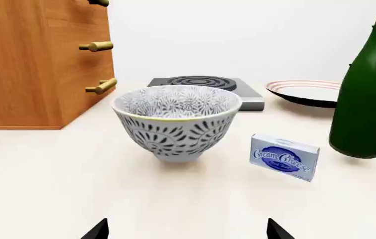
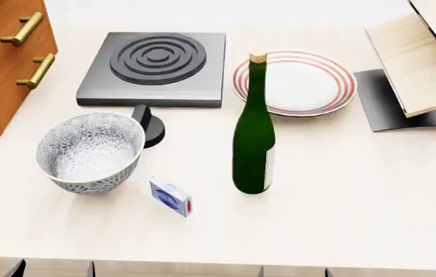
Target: Put the bowl on the top of the cabinet.
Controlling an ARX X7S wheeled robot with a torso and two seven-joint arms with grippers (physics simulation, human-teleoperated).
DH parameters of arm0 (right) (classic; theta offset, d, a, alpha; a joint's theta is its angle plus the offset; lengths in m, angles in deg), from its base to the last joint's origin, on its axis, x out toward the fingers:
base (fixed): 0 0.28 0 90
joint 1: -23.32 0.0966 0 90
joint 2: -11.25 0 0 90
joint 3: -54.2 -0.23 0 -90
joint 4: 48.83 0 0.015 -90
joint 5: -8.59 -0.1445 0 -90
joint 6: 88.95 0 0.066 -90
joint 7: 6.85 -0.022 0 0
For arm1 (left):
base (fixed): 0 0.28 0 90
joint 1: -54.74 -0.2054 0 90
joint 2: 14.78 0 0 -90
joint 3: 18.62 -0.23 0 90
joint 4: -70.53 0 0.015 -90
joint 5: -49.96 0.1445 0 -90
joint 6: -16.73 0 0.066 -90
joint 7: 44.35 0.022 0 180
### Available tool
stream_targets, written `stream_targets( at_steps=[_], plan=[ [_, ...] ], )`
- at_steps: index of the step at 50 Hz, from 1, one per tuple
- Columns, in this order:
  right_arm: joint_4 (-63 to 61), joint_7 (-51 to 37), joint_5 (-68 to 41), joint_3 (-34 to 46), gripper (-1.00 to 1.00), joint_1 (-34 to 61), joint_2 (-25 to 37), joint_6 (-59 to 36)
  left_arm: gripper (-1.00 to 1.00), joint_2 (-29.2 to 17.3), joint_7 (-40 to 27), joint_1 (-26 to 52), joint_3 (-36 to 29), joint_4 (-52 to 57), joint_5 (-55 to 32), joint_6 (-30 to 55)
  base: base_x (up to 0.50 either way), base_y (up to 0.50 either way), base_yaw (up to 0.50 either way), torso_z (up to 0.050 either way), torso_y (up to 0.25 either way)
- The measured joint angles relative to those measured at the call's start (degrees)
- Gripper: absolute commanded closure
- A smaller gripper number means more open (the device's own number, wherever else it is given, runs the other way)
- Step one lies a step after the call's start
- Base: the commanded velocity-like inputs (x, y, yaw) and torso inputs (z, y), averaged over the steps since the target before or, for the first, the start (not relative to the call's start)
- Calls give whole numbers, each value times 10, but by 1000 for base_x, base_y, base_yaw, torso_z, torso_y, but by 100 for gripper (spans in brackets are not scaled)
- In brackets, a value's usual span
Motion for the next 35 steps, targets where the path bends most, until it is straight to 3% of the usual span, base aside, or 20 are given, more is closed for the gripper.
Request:
stream_targets(
  at_steps=[18, 35],
  plan=[
    [-25, -37, -9, 25, -100, 3, 24, -27, -100, -56, -71, 6, -71, 15, -23, 9, 0, 0, 0, 0, 0],
    [-195, -53, -24, 33, -100, 6, 54, -104, -100, -89, -99, 16, -80, 185, -23, 123, 0, 0, 0, 0, 0]
  ],
)
